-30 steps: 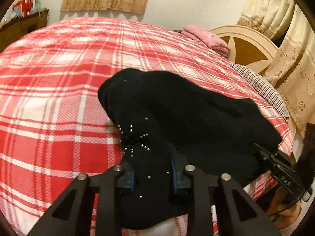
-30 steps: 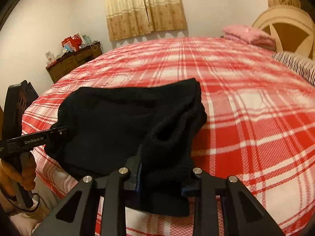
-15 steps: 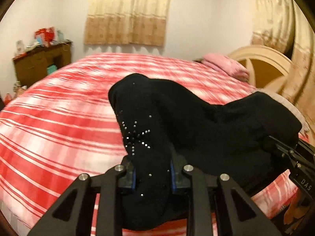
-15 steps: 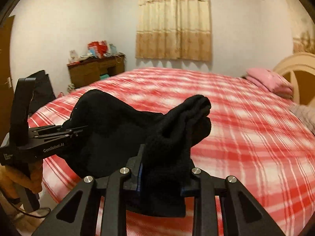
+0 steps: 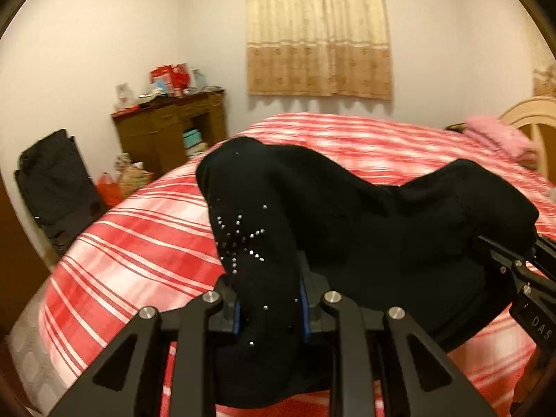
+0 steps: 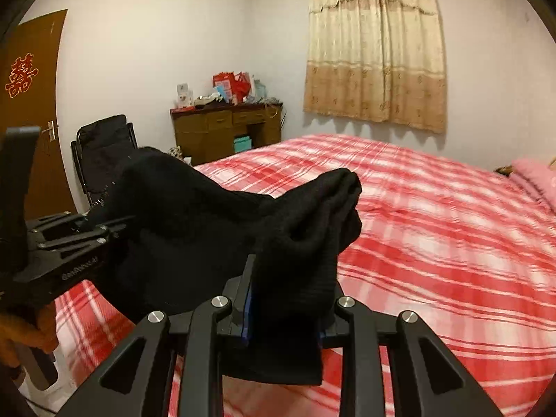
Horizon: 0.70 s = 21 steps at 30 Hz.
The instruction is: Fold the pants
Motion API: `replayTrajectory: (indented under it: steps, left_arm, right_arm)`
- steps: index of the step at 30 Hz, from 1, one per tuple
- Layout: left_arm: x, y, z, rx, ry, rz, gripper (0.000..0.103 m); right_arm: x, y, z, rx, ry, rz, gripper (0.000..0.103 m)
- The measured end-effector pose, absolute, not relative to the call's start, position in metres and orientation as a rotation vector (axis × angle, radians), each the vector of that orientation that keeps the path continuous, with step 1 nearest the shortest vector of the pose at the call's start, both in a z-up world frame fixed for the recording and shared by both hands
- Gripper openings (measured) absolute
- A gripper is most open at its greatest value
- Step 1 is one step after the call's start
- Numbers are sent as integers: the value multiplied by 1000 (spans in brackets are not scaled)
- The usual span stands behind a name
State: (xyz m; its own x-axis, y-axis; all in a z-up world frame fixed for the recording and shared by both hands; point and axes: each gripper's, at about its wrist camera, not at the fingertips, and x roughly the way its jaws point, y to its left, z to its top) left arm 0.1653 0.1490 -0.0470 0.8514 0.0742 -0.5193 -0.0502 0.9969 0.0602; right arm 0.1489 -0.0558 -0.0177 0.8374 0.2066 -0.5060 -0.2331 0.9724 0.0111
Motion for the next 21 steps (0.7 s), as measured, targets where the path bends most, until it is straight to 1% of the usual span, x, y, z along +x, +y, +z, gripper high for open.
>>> replayTrajectory:
  steps: [2,4,6,7,10,11,12,13,14,15,16,17,19,21]
  left_arm:
    - [180,160,-59,49,578,112,22]
    - [194,171,-75,11,633,130,22]
    - [201,176,-86,-17,671,143,23]
    - [200,179,-91,-19,681,148,25]
    - [195,172,-102,4,699,158,39]
    - [193,172,-104,7,700,158,47]
    - [191,174,-105,4,701,165,55]
    - [189,180,-104,-4,707,171,72]
    - [189,187,-103,-14,714,169,87]
    - [185,198,-101,-39,728,156,91]
    - [180,212,-98,-65,737,150,95]
    - [173,223,-94,-78,741,160,99]
    - [162,246,-90,-97,721,205,102]
    - [147,272,-85,-132,699,288,102]
  right_arm:
    - [171,-42,-34,-63,574,231,28]
    - [183,-34,-49,-84,611,220,28]
    - [190,-33,-65,-106,642,203,28]
    - [193,-32,-72,-115,656,197,28]
    - [197,-38,-83,-116,695,190,29]
    - [200,-41,-83,-106,708,189,33]
    - [201,-43,-84,-103,717,189,39]
    - [203,-44,-85,-111,737,185,45]
    - [204,-47,-87,-125,761,181,58]
    - [202,-48,-88,-128,771,178,67]
    - [198,-51,-89,-117,773,181,69]
    - [196,-58,-87,-85,772,191,70]
    - [188,-76,-82,21,762,188,70]
    - [177,-87,-77,111,728,167,70]
